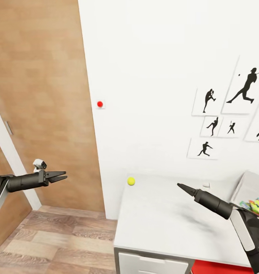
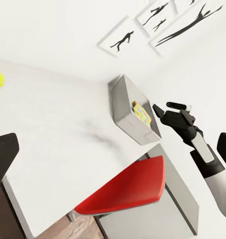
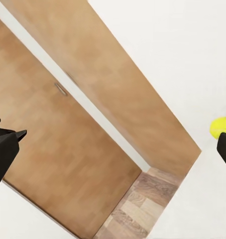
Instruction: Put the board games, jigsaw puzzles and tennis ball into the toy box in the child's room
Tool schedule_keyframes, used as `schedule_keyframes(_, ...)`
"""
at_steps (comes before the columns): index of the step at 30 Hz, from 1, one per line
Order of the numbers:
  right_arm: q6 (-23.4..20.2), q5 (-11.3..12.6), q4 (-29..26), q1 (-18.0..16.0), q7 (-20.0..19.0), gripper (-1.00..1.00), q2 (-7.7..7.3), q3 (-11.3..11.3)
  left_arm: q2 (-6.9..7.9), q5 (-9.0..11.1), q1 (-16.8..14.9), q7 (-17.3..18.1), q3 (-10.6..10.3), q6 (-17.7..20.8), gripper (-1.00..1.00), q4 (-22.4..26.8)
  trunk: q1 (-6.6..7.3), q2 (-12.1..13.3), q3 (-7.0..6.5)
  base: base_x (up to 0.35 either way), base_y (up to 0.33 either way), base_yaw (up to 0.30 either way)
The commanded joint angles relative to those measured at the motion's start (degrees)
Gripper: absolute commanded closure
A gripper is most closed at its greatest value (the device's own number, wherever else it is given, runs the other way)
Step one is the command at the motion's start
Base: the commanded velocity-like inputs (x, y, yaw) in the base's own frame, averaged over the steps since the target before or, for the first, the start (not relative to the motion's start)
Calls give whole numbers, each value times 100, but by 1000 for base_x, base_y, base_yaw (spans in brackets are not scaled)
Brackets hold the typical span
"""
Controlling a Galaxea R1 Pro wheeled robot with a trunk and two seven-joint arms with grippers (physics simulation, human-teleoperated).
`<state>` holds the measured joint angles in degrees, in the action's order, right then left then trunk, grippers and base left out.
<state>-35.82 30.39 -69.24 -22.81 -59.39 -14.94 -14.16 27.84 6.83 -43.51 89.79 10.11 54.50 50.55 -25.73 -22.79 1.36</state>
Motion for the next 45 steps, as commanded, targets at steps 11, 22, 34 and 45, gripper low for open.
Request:
schedule_keyframes(11, -39, 33, -2, -4, -2, -100, 0, 0, 3, 2, -3, 21, -2, 61, -100, -2, -5, -13, 14, 129, 270, 0)
schedule_keyframes(22, -39, 37, -2, -4, -1, -100, 0, 0, 2, 2, 0, 21, -4, 61, -100, -2, -5, -13, 12, 31, 39, -4)
schedule_keyframes(34, -40, 51, -2, -4, -2, -100, 0, 1, 2, 7, 1, 21, -1, -51, -100, -3, -5, -13, -47, 175, 149, -146)
schedule_keyframes(45, -39, 45, -1, -5, -2, -100, 0, 1, 2, 10, 1, 21, -1, -71, -100, -2, -5, -13, -64, 71, 67, -48)
